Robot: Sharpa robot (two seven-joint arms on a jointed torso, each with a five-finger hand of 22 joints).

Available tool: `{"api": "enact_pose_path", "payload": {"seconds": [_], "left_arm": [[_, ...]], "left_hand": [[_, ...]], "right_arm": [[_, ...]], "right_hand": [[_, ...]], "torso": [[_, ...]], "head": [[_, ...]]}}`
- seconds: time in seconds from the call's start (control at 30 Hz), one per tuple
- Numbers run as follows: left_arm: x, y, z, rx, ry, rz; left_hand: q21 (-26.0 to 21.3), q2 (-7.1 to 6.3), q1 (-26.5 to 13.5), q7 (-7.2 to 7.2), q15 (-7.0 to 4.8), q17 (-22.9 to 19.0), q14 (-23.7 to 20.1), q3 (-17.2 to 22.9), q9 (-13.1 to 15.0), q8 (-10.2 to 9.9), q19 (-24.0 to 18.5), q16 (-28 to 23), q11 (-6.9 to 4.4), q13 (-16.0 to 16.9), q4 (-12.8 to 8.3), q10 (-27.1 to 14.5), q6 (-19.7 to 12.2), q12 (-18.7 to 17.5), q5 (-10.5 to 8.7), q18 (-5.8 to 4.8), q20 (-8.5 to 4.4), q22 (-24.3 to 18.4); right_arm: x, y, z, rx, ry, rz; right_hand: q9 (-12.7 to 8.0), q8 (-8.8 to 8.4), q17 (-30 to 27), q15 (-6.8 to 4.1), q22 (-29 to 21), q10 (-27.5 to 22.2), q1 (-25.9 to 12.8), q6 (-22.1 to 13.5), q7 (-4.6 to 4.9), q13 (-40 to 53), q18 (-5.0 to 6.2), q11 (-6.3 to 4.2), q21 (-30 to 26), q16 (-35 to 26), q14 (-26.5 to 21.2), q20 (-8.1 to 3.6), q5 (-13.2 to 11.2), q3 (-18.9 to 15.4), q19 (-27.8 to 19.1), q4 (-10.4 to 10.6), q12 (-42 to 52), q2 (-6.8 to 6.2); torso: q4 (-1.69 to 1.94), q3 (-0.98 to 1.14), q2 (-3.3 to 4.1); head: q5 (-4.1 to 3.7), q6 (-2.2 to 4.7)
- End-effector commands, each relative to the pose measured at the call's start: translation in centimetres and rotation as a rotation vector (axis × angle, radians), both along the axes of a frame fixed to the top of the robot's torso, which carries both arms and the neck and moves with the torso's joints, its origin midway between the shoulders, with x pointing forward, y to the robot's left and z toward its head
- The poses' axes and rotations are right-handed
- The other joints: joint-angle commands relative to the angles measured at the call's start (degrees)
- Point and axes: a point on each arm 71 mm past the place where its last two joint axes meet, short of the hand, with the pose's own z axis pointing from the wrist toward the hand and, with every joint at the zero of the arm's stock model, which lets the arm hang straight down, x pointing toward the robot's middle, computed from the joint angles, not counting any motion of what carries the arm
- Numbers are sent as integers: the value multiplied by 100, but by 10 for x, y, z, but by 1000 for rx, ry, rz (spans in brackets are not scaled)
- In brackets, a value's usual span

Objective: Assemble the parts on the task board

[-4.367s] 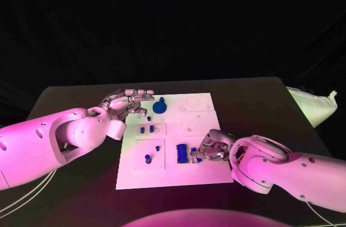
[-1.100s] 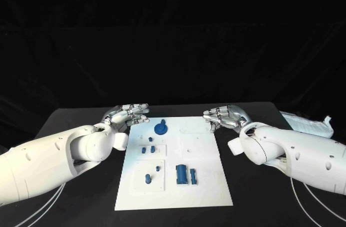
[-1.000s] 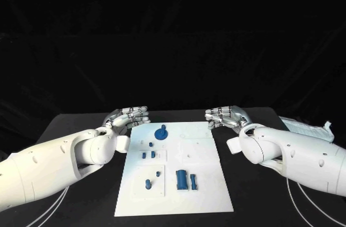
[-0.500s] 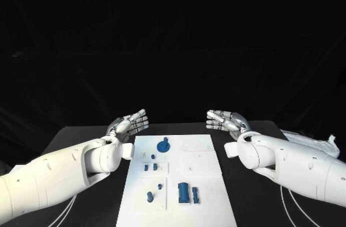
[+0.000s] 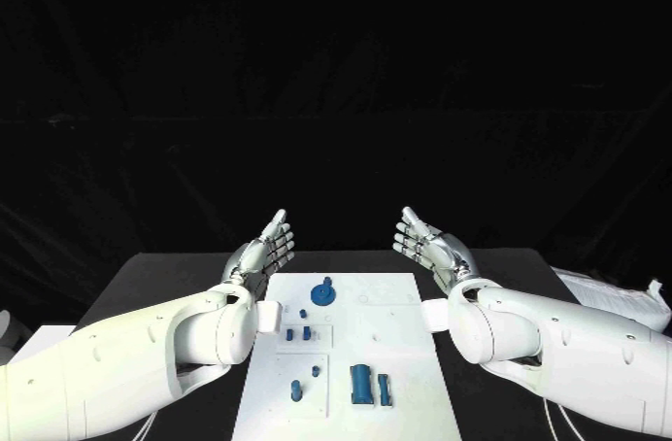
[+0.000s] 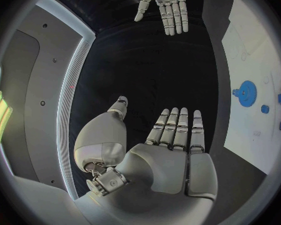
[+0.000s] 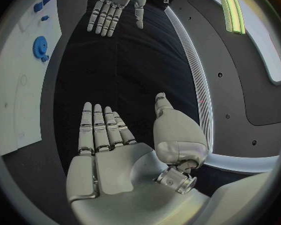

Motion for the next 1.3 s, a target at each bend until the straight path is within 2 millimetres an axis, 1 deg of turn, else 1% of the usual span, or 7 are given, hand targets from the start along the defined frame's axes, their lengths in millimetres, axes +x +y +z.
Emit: {"api": "enact_pose_path", "payload": {"seconds": [0.03,0.07,0.1,0.23,0.7,1.13,1.3], "left_arm": [[-5,2,9,111,-106,89],[-7,2,9,116,-111,93],[-8,1,10,121,-116,96],[-10,0,11,126,-121,100],[-10,0,11,126,-121,100],[-10,0,11,126,-121,100],[-10,0,11,126,-121,100]], "left_hand": [[-42,28,-1022,-230,-100,-51,-696,-234,-18,-37,-550,-564,-123,-16,-7,-796,-759,-39,-105,-204,-198,-405],[-42,28,-1110,-230,-100,-51,-757,-253,-18,-37,-596,-564,-123,-16,-7,-864,-824,-39,-105,-624,-213,-440],[-42,28,-1247,-230,-100,-51,-849,-282,-18,-37,-669,-564,-123,-16,-7,-971,-926,-39,-105,-624,-632,-494],[-42,28,-1551,-230,-100,-51,-1058,-746,-18,-37,-834,-564,-123,-16,-7,-1209,-1151,-39,-105,-624,-632,-617],[-42,28,-2299,-230,-100,-51,-1570,-746,-18,-37,-1225,-564,-123,-16,-7,-1792,-1708,-39,-105,-624,-632,-1307],[-42,28,-2705,-230,-100,-51,-1832,-746,-18,-37,-1775,-564,-123,-16,-7,-2097,-2005,-39,-105,-624,-632,-1307],[-42,28,-2822,-230,-100,-51,-2244,-746,-18,-37,-1775,-564,-123,-16,-7,-2563,-2447,-39,-105,-624,-632,-1307]], "right_arm": [[-4,-3,5,-8,-38,-104],[-5,-3,5,-7,-38,-106],[-6,-2,6,-7,-39,-107],[-6,-2,6,-7,-39,-107],[-6,-2,6,-7,-39,-107],[-6,-2,6,-7,-39,-107],[-6,-2,6,-7,-39,-107]], "right_hand": [[-102,-40,-191,-14,-395,-851,-1140,-739,-213,-76,-185,-39,-207,-66,-895,-167,-91,51,-820,0,-38,-18],[-102,-40,-207,-14,-395,-924,-1239,-803,-213,-76,-614,-39,-219,-66,-972,-167,-91,51,-892,0,-38,-18],[-102,-40,-616,-14,-395,-1038,-1389,-902,-213,-76,-614,-39,-249,-66,-1090,-167,-91,51,-1001,0,-38,-18],[-102,-40,-616,-14,-395,-1291,-1730,-1122,-213,-76,-614,-39,-659,-66,-1358,-167,-91,51,-1248,0,-38,-18],[-102,-40,-616,-14,-395,-1916,-2564,-1663,-213,-76,-614,-39,-659,-66,-2017,-167,-91,51,-1851,0,-38,-18],[-102,-40,-616,-14,-395,-2265,-3021,-1960,-213,-76,-614,-39,-659,-66,-2384,-167,-91,51,-2176,0,-38,-18],[-102,-40,-616,-14,-395,-2749,-3675,-2381,-213,-76,-614,-39,-659,-66,-2885,-167,-91,51,-2647,0,-38,-18]], "torso": [[1,0,-5],[1,0,-5],[1,0,-5],[1,0,-5],[1,0,-5],[1,0,-5],[1,0,-5]], "head": [[1,0],[1,0],[1,0],[1,0],[1,0],[1,0],[1,0]]}}
